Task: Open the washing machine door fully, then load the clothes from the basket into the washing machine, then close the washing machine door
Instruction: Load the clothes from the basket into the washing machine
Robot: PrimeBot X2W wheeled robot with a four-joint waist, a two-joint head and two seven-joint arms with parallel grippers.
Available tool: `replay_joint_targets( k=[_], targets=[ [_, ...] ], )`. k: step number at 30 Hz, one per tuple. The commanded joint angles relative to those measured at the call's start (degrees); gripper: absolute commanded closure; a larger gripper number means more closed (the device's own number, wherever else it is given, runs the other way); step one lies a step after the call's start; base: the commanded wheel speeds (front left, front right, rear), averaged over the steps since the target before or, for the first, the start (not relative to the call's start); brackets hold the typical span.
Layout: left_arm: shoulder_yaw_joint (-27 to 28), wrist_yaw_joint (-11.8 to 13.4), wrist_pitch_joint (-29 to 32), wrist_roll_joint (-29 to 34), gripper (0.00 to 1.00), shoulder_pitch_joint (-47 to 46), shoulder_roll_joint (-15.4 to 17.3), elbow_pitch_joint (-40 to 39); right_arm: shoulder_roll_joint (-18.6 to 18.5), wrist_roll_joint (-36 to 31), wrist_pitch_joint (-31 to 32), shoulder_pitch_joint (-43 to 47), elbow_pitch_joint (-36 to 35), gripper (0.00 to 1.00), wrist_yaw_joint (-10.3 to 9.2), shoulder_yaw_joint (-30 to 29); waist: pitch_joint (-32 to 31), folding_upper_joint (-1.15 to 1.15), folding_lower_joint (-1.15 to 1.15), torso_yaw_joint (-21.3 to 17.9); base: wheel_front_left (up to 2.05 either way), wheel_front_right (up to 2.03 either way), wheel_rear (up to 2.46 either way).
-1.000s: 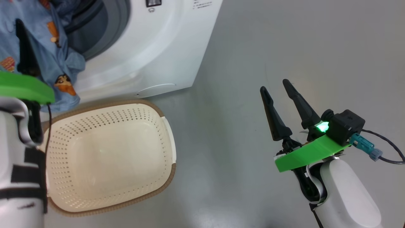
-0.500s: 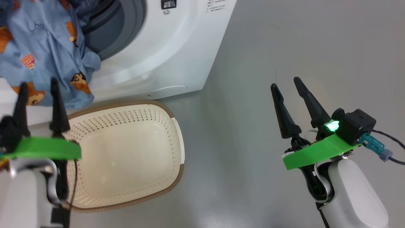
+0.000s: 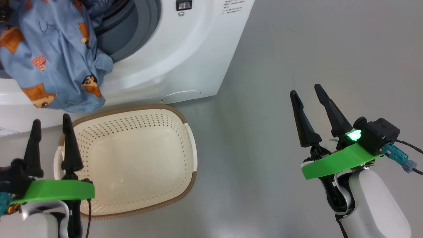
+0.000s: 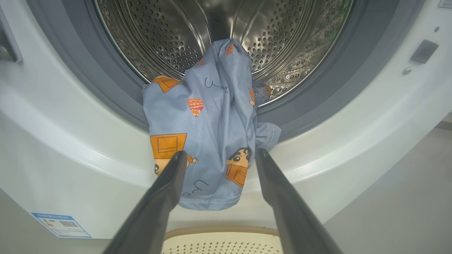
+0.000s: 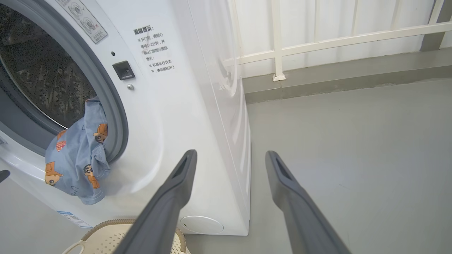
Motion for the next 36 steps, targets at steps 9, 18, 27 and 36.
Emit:
replay_joint_targets(
  k=[9,18,27,36],
  targets=[
    [1.96,0.04,-0.30,0.72,0.00,1.36,0.26,-1.59,-0.10,0.15,-0.27,1.25,-1.66,0.00,0.09,1.27,-0.12,0.00,0.00,0.19,0.00,0.00,0.00],
    [0.96,0.01,1.18,0.88,0.00,-3.21,1.42,6.21,0.03,0.06,-0.27,0.89,-1.74,0.00,0.09,1.27,0.65,0.00,0.00,0.27,0.00,0.00,0.00],
    [0.72,-0.08,2.58,-1.82,0.00,-13.39,5.66,21.57,0.42,0.16,-0.27,-0.13,-1.72,0.00,0.09,1.96,1.66,0.00,0.00,-0.92,0.00,0.00,0.00],
    [-4.95,-0.13,1.23,-6.44,0.00,-22.17,13.34,35.01,0.97,0.30,-0.27,-0.59,-2.01,0.00,0.09,1.75,3.07,0.00,0.00,-3.11,0.00,0.00,0.00]
  ],
)
